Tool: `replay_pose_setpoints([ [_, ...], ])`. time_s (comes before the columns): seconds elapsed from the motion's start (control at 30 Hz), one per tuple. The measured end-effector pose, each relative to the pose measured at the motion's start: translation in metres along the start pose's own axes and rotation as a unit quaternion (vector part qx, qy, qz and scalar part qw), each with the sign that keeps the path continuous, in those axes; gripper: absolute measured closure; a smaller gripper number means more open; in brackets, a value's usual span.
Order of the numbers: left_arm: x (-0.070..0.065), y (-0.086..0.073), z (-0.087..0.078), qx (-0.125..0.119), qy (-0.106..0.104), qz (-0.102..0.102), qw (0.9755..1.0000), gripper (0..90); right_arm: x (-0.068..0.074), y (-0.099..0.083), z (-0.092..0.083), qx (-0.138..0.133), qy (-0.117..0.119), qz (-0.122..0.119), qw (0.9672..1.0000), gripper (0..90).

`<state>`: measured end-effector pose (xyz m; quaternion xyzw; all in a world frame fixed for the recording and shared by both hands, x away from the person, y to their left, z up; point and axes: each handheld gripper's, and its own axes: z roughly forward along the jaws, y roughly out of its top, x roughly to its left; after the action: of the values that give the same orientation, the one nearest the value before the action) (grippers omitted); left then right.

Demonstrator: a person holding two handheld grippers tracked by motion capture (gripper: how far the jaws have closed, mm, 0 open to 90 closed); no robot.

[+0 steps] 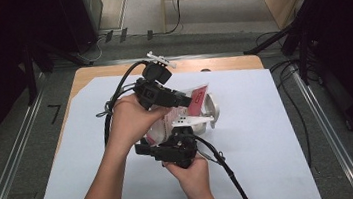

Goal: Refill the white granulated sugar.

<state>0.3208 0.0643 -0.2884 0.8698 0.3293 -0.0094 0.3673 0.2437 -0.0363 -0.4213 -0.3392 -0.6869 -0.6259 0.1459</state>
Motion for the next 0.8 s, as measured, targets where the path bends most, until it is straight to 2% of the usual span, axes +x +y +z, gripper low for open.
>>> replay_pose_setpoints([
  [0.13,-0.0019,0.0007,-0.0017,-0.005,-0.004,0.004,1.0000,66.4,0.0007,0.0014,0.0001,-0.001,0.003,0.007,1.0000,62.5],
  [0.23,-0.0019,0.0011,-0.0030,-0.010,-0.013,0.010,0.9998,64.9,-0.0003,0.0029,-0.0009,-0.002,0.023,0.027,0.9994,62.8],
  [0.53,0.0019,-0.0002,-0.0061,-0.009,-0.012,0.001,0.9999,61.9,-0.0020,0.0022,-0.0009,-0.009,0.030,0.035,0.9989,62.8],
  [0.67,0.0014,0.0007,-0.0063,-0.013,-0.012,-0.003,0.9998,62.0,-0.0008,0.0029,-0.0011,-0.011,0.036,0.046,0.9982,62.8],
  [0.8,-0.0012,0.0014,-0.0055,-0.014,-0.009,0.002,0.9999,62.2,-0.0004,0.0041,-0.0012,-0.011,0.038,0.049,0.9980,62.7],
])
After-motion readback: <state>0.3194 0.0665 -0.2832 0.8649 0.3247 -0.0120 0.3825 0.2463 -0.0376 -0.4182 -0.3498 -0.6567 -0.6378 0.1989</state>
